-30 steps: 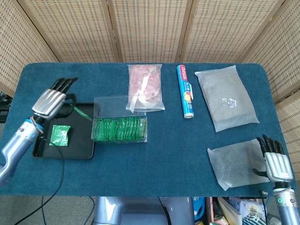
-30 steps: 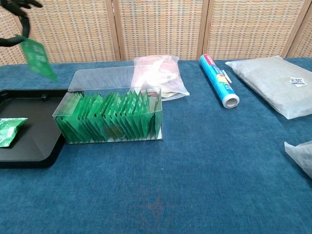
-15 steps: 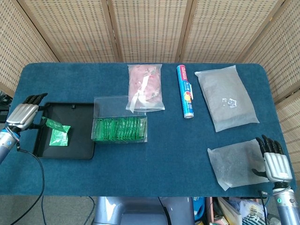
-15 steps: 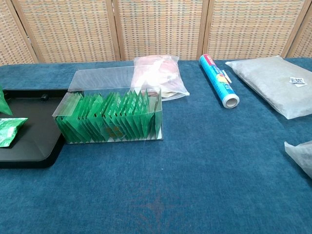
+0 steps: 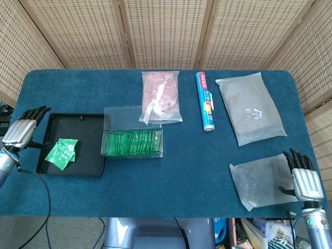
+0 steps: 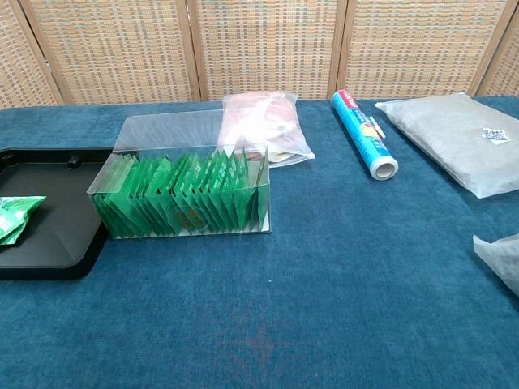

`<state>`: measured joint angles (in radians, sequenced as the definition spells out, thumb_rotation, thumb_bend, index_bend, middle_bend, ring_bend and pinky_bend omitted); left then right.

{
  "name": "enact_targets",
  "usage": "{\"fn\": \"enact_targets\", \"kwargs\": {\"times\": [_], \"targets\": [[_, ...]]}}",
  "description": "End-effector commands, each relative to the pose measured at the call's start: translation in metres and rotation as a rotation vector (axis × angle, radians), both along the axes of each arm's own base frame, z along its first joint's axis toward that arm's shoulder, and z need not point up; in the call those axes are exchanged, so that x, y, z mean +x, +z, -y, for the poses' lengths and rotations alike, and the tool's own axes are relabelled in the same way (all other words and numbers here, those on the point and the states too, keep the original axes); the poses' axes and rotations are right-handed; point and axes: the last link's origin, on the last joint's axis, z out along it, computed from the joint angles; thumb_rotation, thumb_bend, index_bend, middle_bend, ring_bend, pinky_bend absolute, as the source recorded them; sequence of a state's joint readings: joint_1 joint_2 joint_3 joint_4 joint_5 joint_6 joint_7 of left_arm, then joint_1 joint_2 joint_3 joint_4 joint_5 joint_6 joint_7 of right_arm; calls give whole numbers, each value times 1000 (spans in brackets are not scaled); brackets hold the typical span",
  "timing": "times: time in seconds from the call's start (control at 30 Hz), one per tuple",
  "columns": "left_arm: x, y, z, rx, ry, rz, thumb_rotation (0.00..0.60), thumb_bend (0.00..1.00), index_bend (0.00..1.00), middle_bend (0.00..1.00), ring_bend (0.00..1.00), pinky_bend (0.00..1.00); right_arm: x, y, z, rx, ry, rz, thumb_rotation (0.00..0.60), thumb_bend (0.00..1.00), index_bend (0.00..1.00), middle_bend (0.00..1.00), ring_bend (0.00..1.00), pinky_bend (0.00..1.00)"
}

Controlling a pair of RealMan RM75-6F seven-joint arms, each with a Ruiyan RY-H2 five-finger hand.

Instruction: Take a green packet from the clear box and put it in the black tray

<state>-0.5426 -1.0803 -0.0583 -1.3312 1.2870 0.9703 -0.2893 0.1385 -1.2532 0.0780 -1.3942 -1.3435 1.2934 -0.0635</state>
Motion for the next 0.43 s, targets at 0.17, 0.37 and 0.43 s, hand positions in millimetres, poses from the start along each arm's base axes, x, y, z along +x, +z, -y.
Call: {"fn": "enact_targets", "kwargs": {"times": [0.17,0.37,0.43], "targets": [[13,-5,75,271,-91,9,600,227,0,0,0,0,8,6,0,-54,79,8,600,0,0,0,0,0],[14,-20,99,262,-50,-16,600,227,0,0,0,0,12,10,-1,-99,155,0,600,0,0,0,0,0],[15,-21,100,243,-46,-25,600,227,0,0,0,0,13,10,-1,-103,161,-1,600,0,0,0,0,0]]}}
